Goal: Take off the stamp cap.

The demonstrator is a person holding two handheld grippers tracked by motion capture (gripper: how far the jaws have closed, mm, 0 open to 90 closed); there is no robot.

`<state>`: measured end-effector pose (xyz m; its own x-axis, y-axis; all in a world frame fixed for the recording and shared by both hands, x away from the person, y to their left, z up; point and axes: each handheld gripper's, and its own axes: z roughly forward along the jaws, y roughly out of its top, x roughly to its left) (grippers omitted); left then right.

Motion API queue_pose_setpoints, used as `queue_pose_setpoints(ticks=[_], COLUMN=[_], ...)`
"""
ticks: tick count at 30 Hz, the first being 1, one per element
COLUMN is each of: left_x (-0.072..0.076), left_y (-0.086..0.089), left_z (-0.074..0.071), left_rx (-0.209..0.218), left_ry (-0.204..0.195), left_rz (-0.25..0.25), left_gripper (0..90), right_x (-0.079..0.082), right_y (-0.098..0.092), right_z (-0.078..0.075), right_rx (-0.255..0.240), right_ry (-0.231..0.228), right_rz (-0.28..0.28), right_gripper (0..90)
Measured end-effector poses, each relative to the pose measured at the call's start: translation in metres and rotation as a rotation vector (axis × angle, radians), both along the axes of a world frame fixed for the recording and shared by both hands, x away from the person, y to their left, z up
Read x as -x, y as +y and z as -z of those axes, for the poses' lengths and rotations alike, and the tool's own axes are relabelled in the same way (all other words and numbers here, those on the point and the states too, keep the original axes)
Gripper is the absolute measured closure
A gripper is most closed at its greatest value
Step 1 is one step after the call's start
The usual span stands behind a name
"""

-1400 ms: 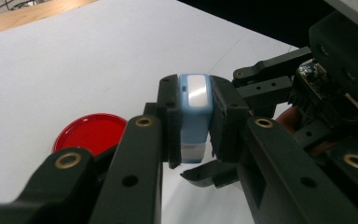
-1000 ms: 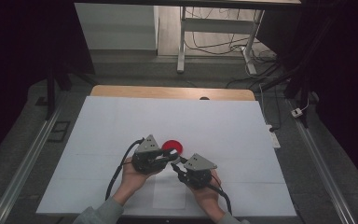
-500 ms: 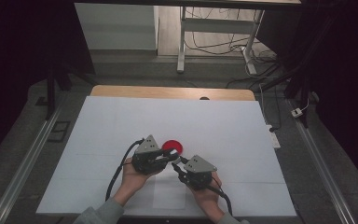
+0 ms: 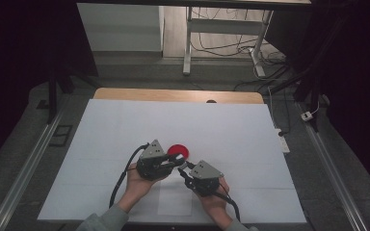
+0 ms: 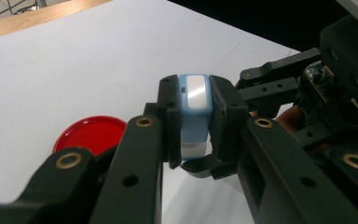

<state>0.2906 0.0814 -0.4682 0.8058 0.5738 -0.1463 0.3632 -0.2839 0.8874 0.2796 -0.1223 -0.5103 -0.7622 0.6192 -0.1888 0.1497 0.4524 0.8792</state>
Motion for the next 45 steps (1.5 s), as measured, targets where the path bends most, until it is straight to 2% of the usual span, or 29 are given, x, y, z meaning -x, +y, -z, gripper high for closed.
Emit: queue_pose_setpoints(ticks=[5, 9, 10, 11, 12, 15, 18, 21, 27, 29, 33, 37, 40, 43, 45], left_x=[0.0003, 0.0006, 0.0006, 0.0006, 0.0007, 0.0007, 0.0006, 0.0005, 0.0009, 0.001, 0.0007, 0.0008, 0.0011, 0.0014, 0.0013], left_y=[0.0006, 0.0003, 0.0002, 0.0001, 0.0001, 0.0002, 0.0001, 0.0001, 0.0001, 0.0001, 0.0003, 0.0003, 0.0001, 0.0006, 0.002], left_z=[-0.0007, -0.0007, -0.0005, -0.0005, -0.0005, -0.0005, -0.0003, -0.0002, -0.0005, -0.0004, -0.0001, 0.0006, 0.0006, 0.0, -0.0006], left_rx=[0.011, 0.01, 0.008, 0.004, 0.0, -0.003, -0.006, -0.006, 0.002, 0.002, -0.004, -0.001, 0.001, 0.007, 0.023], left_ry=[0.003, 0.003, 0.004, 0.005, 0.005, 0.007, 0.009, 0.01, 0.011, 0.013, 0.015, 0.02, 0.017, 0.015, 0.021], left_rz=[-0.002, -0.003, -0.002, 0.0, 0.001, 0.002, 0.002, 0.0, -0.001, 0.001, 0.003, 0.004, 0.001, 0.001, 0.001], left_gripper=[75.9, 75.9, 75.9, 76.0, 76.0, 76.1, 76.1, 76.0, 76.1, 76.1, 76.1, 76.1, 76.1, 76.1, 76.1], right_x=[0.0012, 0.0021, 0.0019, 0.0019, 0.0019, 0.0019, 0.0017, 0.0012, 0.0021, 0.0024, 0.003, 0.003, 0.0032, 0.003, 0.0037], right_y=[-0.0005, -0.0004, -0.0004, 0.0002, 0.0002, 0.0013, 0.0014, 0.001, -0.0004, -0.0009, 0.0, 0.0008, 0.0005, -0.0003, -0.001], right_z=[0.0, 0.0003, 0.0004, 0.0, 0.0, -0.0011, -0.0016, -0.0007, 0.0011, 0.0015, 0.0014, 0.0001, -0.001, -0.0005, -0.0004], right_rx=[-0.028, -0.033, -0.029, 0.001, 0.001, 0.049, 0.062, 0.05, -0.019, -0.027, -0.006, 0.07, 0.092, 0.068, 0.033], right_ry=[0.007, 0.012, 0.012, -0.004, -0.004, -0.034, -0.037, -0.024, 0.009, 0.016, 0.004, -0.047, -0.061, -0.053, -0.037], right_rz=[0.005, 0.009, 0.007, 0.001, 0.001, -0.01, -0.015, -0.013, 0.003, 0.004, 0.003, -0.018, -0.021, -0.018, -0.011], right_gripper=[65.7, 65.8, 65.7, 65.8, 65.8, 65.9, 65.9, 65.9, 65.9, 65.9, 65.9, 66.0, 66.0, 66.0, 66.0])
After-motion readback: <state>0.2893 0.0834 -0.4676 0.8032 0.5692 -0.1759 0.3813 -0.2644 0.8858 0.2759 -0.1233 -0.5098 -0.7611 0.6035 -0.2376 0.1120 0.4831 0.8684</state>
